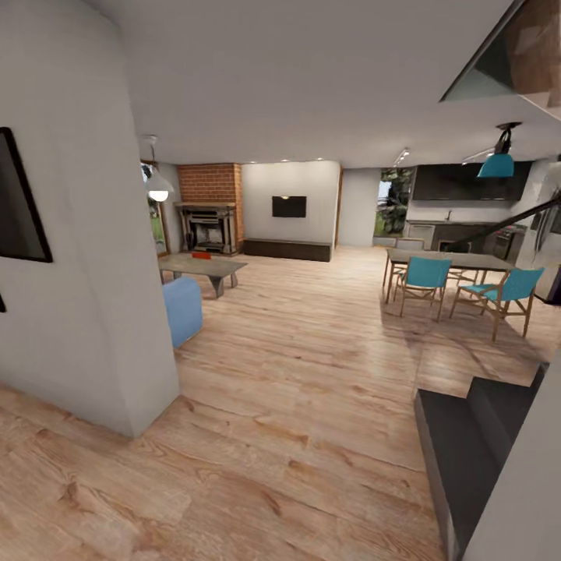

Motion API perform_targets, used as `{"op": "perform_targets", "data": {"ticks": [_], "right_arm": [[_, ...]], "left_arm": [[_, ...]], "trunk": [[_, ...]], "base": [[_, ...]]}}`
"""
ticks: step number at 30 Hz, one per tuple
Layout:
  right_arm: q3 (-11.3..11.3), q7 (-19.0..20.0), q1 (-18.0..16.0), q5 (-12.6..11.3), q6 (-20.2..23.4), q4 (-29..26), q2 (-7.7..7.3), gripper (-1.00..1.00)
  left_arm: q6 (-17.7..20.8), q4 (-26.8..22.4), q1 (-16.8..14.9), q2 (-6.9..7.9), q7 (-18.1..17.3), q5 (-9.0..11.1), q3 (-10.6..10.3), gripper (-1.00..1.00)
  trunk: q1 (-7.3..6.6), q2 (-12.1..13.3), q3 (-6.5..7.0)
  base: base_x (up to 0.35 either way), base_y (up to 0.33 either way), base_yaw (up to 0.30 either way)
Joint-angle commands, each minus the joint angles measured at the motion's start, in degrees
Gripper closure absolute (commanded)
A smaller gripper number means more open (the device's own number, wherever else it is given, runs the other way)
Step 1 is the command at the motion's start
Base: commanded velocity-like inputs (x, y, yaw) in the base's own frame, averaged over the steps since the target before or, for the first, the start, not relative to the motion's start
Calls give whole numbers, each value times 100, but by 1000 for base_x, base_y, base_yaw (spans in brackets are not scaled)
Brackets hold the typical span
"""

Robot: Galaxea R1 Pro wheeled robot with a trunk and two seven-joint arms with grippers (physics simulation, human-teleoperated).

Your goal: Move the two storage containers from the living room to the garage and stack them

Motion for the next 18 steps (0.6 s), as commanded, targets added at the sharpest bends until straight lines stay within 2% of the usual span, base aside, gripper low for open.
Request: {"op": "perform_targets", "data": {"ticks": [1, 12, 18], "right_arm": [[47, -5, -7, -28, -24, 15, 4, -100], [47, -5, -7, -28, -24, 15, 4, -100], [55, 17, -7, -21, -4, 15, -3, -100]], "left_arm": [[-17, 2, -3, 0, 4, 8, 28, -100], [-22, 2, -3, 8, 4, 8, 28, -100], [-24, 2, -3, 0, 4, 8, 28, -100]], "trunk": [[4, -5, -8], [4, -5, -8], [4, -5, -8]], "base": [[317, 104, -255], [320, 89, -251], [321, 86, -46]]}}
